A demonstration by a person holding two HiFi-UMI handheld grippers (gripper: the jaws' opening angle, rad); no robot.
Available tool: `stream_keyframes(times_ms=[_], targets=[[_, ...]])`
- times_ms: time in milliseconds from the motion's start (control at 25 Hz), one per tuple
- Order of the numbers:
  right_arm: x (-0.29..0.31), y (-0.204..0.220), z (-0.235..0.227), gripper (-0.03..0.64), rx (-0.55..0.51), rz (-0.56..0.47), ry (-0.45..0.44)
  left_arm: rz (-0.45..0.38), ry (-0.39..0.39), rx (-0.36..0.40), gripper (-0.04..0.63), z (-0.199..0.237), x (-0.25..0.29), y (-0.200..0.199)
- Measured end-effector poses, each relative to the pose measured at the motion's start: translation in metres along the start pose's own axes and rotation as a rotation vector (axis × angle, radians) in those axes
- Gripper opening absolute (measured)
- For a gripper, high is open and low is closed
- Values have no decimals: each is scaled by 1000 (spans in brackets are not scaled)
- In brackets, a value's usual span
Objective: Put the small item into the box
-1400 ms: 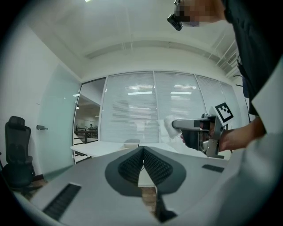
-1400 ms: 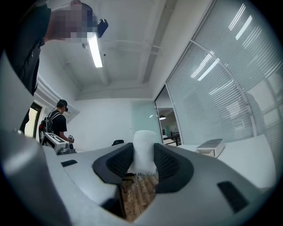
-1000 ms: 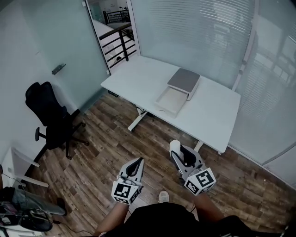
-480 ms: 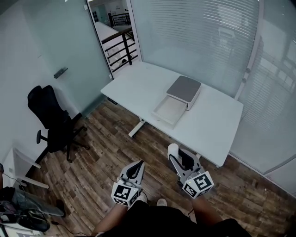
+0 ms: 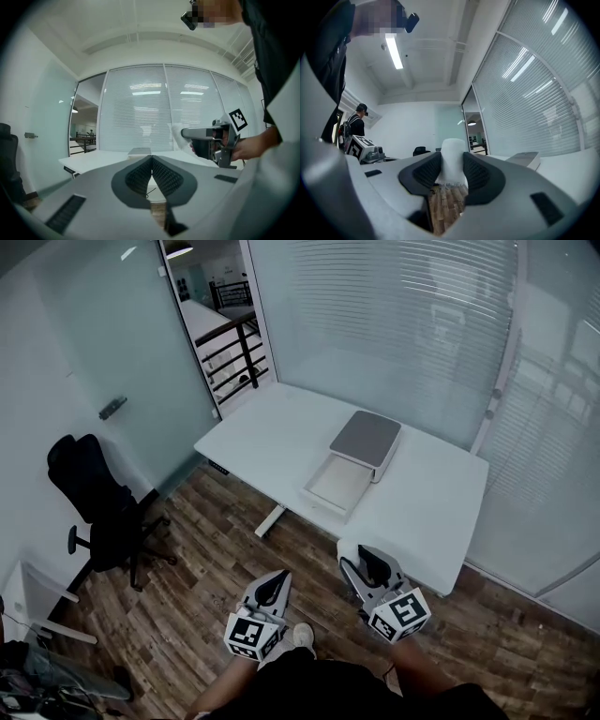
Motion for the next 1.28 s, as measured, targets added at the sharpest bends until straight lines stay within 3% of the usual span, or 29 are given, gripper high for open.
stream_keyframes(times_ms=[480,920,1280], targets=[[68,-1,-51,158,-32,35,76,-32,53,-52,14,62,74,-12],[126,19,-91,156,-52,72,157,-36,90,-39,14,127,138,-2],[151,29,-134,158,-132,154,230,-20,155,0,14,147,187,6]])
Point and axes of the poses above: the fingertips, and each gripper's own axes: x forward along the fingers, z to its left, y out of its underside, the point moved 6 cm from there along -x, backward along the fingers, and after that the axes turned 10 degrees about -y, right-handed, at the moved point
